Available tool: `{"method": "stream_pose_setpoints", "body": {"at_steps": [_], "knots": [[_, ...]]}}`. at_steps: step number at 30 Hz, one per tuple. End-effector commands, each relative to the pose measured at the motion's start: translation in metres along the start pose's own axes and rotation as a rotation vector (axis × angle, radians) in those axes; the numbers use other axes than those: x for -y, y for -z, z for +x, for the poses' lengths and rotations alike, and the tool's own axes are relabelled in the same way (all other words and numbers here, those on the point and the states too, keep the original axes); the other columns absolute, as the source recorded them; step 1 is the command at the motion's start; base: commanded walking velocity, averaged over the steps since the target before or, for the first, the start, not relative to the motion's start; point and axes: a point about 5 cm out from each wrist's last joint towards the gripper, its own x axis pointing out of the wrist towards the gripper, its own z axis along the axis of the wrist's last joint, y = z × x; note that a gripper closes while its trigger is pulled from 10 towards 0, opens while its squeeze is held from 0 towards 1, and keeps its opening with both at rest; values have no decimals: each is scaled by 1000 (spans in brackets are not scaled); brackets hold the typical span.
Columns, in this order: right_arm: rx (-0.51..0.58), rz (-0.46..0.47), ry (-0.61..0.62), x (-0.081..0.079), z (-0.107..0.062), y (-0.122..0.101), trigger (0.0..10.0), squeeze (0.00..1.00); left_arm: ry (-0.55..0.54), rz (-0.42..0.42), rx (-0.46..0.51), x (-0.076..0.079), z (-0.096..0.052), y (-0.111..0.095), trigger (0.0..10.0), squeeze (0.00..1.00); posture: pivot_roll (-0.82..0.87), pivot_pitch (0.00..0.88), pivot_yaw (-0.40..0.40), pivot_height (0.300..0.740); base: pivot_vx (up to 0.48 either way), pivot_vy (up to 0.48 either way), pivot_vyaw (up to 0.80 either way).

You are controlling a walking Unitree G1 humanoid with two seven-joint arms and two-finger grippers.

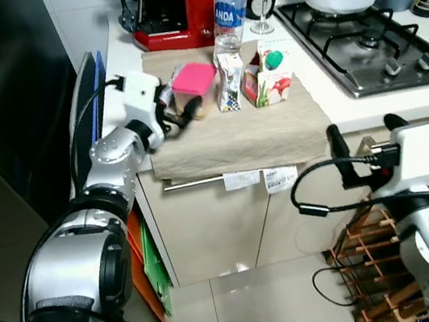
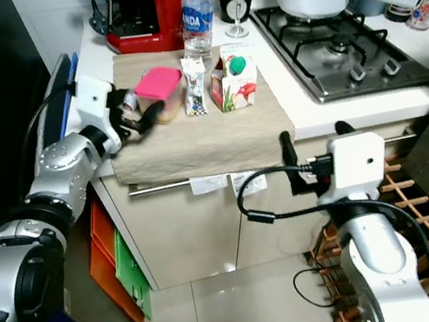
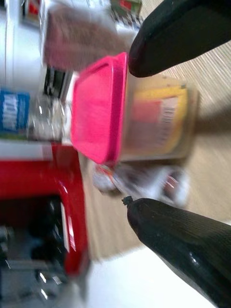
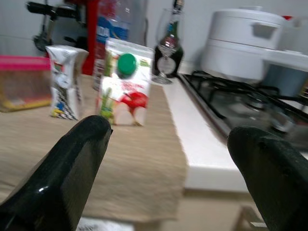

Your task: Restocking fridge

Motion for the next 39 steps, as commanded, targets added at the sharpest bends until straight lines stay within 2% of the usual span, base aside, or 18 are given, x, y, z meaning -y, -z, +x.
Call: {"method": "stream_pose_setpoints", "body": {"at_steps": [1,4,8,10,11,13,14,19,21,23,24,29,32,36,38,39], "knots": [[4,16,-18,-3,2,1,10000,0,-28,-32,27,-3,-3,2,10000,0,-252,12,-19,740,0,0,0],[8,34,-40,-8,9,3,10000,0,-77,-61,64,5,-10,14,10000,0,-200,0,-31,740,0,0,0],[13,51,-73,-14,21,6,10000,0,-36,-88,95,23,-15,25,10000,0,-154,0,-56,740,0,0,0],[16,52,-83,-15,23,5,10000,0,-31,-87,104,25,-15,24,10000,0,-149,0,-61,740,0,0,0],[25,48,-101,-17,27,4,10000,0,-10,-43,130,28,-13,20,10000,0,-151,0,-66,740,0,0,0],[30,43,-107,-17,28,4,10000,0,12,-34,145,30,-11,17,10000,0,-154,0,-66,740,0,0,0],[38,34,-112,-16,30,3,10000,0,35,1,153,30,-9,13,10000,0,-162,0,-63,740,0,0,0],[53,20,-98,-11,32,2,10000,0,58,16,149,28,-4,4,10000,0,-192,0,-38,740,0,0,0],[62,20,-53,-6,29,1,10000,0,81,55,128,31,5,-4,10000,0,-215,0,-15,740,0,0,0],[63,22,-43,-6,28,2,10000,0,91,68,122,33,7,-6,10000,0,-220,0,-8,740,0,0,0],[58,27,-35,-6,23,3,10000,0,106,104,99,38,12,-8,10000,0,-230,0,6,740,0,0,0],[41,36,-25,-8,17,8,10000,0,84,169,16,43,19,-6,10000,0,-236,0,15,740,0,0,0],[41,37,-19,-8,15,8,10000,0,54,157,-30,43,22,-3,10000,0,-240,0,20,740,0,0,0],[39,36,-18,-9,13,8,10000,0,9,70,-36,42,24,-3,10000,0,-248,0,18,740,0,0,0],[39,36,-18,-9,12,8,10000,0,-2,59,-40,42,24,-3,10000,0,-248,0,18,740,0,0,0],[37,35,-18,-9,11,8,10000,0,-36,18,-41,39,24,-2,10000,0,-256,0,17,740,0,0,0]]}}
